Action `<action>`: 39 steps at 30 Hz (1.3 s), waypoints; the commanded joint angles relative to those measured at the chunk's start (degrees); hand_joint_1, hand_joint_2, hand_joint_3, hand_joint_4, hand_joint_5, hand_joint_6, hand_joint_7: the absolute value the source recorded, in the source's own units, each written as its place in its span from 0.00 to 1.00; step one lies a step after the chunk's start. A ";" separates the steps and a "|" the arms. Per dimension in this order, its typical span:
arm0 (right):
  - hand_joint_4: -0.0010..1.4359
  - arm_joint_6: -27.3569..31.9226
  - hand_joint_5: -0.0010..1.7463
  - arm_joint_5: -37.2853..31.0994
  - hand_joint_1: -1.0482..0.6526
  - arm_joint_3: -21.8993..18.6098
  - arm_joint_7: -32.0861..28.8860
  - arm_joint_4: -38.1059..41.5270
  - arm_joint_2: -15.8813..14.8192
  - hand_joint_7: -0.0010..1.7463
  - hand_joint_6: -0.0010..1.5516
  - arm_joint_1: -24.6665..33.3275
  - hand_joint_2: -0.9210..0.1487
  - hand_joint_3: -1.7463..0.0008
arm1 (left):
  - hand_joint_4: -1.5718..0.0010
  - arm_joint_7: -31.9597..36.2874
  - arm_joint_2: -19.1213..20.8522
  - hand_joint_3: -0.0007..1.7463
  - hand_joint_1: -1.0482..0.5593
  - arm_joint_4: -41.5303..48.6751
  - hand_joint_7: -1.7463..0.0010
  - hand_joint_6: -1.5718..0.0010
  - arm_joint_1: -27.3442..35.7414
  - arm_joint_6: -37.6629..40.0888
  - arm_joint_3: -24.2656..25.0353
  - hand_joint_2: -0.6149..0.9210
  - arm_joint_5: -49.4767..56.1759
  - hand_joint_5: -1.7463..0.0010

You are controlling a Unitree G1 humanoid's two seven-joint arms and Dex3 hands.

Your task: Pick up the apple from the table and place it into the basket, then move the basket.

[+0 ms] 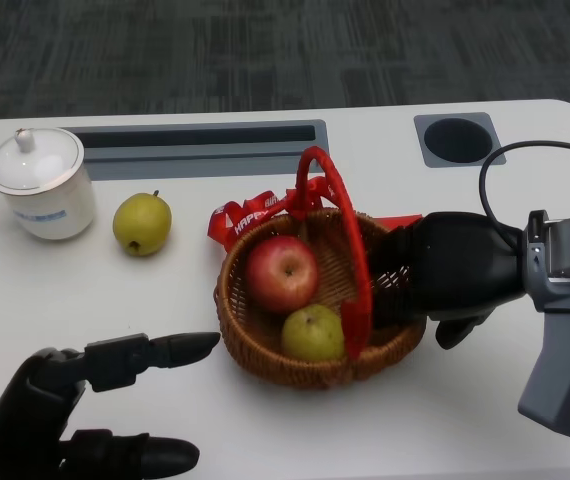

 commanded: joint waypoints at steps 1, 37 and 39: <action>0.45 0.19 0.02 1.93 0.27 -0.34 5.91 1.63 0.48 0.01 0.37 0.07 0.04 1.00 | 0.39 1.81 -0.78 0.00 0.31 -1.13 0.99 0.47 1.24 -1.55 0.85 0.90 0.96 0.99; 0.67 -0.26 0.33 20.94 0.40 -13.06 26.85 2.61 3.30 0.00 0.57 3.05 0.00 0.89 | 0.36 7.61 -4.62 0.00 0.33 -3.29 1.00 0.43 6.25 -7.88 2.11 0.91 2.53 0.99; 0.67 2.31 0.32 23.00 0.40 -15.10 30.49 3.03 3.39 0.00 0.57 3.30 0.00 0.88 | 0.36 7.61 -4.55 0.00 0.32 -4.07 1.00 0.43 7.06 -7.84 2.00 0.91 2.39 1.00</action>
